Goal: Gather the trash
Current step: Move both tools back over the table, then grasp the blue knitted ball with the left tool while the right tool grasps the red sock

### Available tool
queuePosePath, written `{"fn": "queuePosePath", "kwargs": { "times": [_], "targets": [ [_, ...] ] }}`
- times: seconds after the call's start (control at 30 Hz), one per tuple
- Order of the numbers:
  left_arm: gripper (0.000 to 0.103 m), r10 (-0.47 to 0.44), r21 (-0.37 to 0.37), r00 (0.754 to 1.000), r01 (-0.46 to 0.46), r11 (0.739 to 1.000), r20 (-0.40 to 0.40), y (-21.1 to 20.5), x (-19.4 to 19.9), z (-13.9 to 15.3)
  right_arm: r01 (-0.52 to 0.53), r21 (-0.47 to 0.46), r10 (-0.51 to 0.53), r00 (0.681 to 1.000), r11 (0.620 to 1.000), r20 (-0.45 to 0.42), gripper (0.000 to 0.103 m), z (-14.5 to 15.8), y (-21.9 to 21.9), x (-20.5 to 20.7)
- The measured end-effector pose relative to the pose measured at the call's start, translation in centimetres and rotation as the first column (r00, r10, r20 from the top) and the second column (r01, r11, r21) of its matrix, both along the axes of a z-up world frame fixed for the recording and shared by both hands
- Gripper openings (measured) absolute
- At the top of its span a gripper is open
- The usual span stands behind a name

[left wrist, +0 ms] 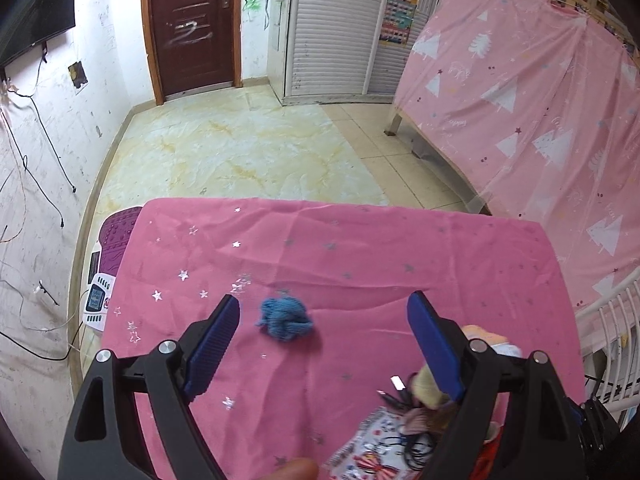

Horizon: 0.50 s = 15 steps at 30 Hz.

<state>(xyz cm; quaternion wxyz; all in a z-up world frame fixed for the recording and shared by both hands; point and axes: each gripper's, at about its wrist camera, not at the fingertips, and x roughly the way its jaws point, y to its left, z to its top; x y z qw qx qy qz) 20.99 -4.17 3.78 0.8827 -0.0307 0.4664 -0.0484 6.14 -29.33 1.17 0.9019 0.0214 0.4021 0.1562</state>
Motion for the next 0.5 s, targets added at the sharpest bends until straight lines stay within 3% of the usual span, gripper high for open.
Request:
{"fn": "queuePosePath", "kwargs": {
  "times": [0.1,0.4,0.5],
  "targets": [
    [0.080,-0.003,0.016,1.000,0.003,1.000,-0.019,0.4,0.5,-1.0,-0.028,0.021,0.029,0.999,0.999,-0.018,0.076,-0.3,0.7,-0.3],
    [0.078,-0.035,0.039,0.996,0.038,0.999,-0.079,1.3,1.6,-4.2,-0.100,-0.022,0.099,0.994,0.995,-0.042,0.077,-0.8,3.3,-1.6],
    [0.067,-0.042,0.048,0.995,0.046,0.998,-0.089,1.2,1.6,-4.8,-0.099,-0.046,0.097,0.994,0.994,-0.046,0.077,-1.0,3.8,-1.7]
  ]
}}
